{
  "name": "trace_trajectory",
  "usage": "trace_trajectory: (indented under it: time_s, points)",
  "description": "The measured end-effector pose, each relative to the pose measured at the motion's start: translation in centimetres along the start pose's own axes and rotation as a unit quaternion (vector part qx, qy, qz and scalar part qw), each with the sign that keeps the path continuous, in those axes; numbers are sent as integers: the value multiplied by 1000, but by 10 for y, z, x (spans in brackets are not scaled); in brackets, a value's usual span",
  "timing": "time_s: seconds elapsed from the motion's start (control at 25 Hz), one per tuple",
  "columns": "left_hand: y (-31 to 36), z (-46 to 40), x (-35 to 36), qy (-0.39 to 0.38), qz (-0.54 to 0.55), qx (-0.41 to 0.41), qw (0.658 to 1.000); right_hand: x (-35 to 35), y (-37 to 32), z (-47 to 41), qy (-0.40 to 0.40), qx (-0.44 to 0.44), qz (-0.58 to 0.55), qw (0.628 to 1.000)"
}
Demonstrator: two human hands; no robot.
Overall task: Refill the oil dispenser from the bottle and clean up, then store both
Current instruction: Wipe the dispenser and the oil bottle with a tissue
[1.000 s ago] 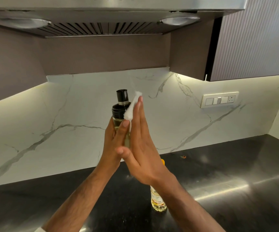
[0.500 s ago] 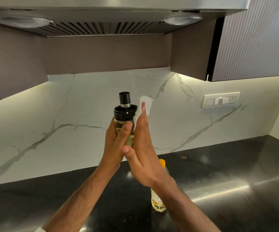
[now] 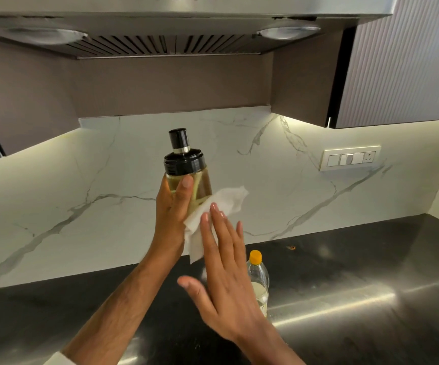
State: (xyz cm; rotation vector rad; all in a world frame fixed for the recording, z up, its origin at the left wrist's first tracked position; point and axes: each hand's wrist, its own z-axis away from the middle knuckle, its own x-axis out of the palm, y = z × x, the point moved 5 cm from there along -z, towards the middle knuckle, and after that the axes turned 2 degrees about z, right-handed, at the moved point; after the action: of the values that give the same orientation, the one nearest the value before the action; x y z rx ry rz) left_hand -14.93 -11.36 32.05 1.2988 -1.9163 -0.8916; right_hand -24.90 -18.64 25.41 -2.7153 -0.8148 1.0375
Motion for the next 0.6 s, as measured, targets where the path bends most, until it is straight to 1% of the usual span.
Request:
trace_trajectory:
  time_s: [0.08,0.16,0.2,0.28,0.4,0.52,0.6]
  points:
    - [1,2,1,-16,7,-2,1000,-11,1,-10,24,-40,32,998]
    - [-1,4,1,-32,8,-4,999,-16,1,-19,9,-86,51,995]
    - [-4,4,2,-37,0,-3,999,-19,2,-25,3,-90,57,994]
    - [-7,6,4,-33,-15,-2,999,-27,5,-39,7,-64,37,997]
    - [-5,6,6,-28,-1,4,1000,-31,0,-47,21,-37,-20,999]
    - [-2,4,4,-28,6,9,1000,-11,-3,-18,-13,-29,-34,999]
    - [0,2,-1,-9,-1,2,1000,2,1,4,-43,1,-57,997]
